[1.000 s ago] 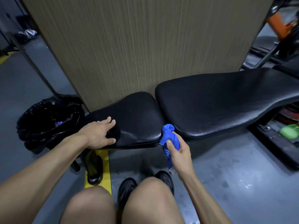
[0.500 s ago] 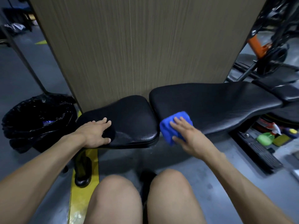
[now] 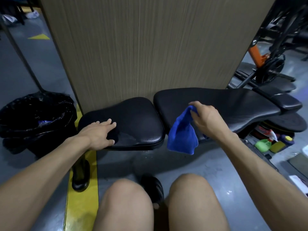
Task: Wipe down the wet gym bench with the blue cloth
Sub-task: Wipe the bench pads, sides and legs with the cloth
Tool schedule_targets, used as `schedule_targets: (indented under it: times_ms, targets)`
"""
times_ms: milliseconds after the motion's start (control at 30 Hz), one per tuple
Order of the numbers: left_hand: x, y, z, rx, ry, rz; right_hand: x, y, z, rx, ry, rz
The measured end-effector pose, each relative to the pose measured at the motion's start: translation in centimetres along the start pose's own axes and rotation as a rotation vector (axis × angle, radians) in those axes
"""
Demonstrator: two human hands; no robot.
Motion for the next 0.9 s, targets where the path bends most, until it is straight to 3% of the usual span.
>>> schedule_targets:
  times_ms: [167, 300, 400, 533, 633, 767, 900]
  targets:
    - [0.1, 0.0, -0.1, 0.02, 0.002, 0.001, 3.2, -1.6, -6.5, 0.27, -0.318, 0.12]
    - [-0.3, 0.0, 0.2, 0.006, -0.007, 0.004, 2.1, -0.8, -5.8, 0.032, -0.306, -0.051]
    - [-0.8, 1.6, 1.8, 0.03, 0.054, -0.077, 1.3, -1.4, -4.6, -0.029, -0.295, -0.067]
    - [-2.3, 7.8, 3.4, 0.256, 0.132, -0.32, 1.5, -3.2, -4.8, 0.064, -0.377, 0.009]
    - [-4.8, 12.2, 3.2, 0.228, 0.136, -0.393, 1.1, -3.5, -4.8, 0.192, -0.453, 0.098]
    - [-7.2, 12.9, 1.8, 0.142, 0.193, -0.386, 1.2, -1.9, -5.7, 0.443, -0.291, 0.314]
    - [-7.3, 11.3, -0.2, 0.231, 0.311, -0.41, 3.7, 0.1, -8.9, 0.449, -0.219, 0.422]
Point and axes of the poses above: each hand's wrist, its own x-axis away from the middle knuckle, its own z-axis out of the back of the hand, y = z × x, the point moved 2 cm from there along -x, towards the middle knuckle
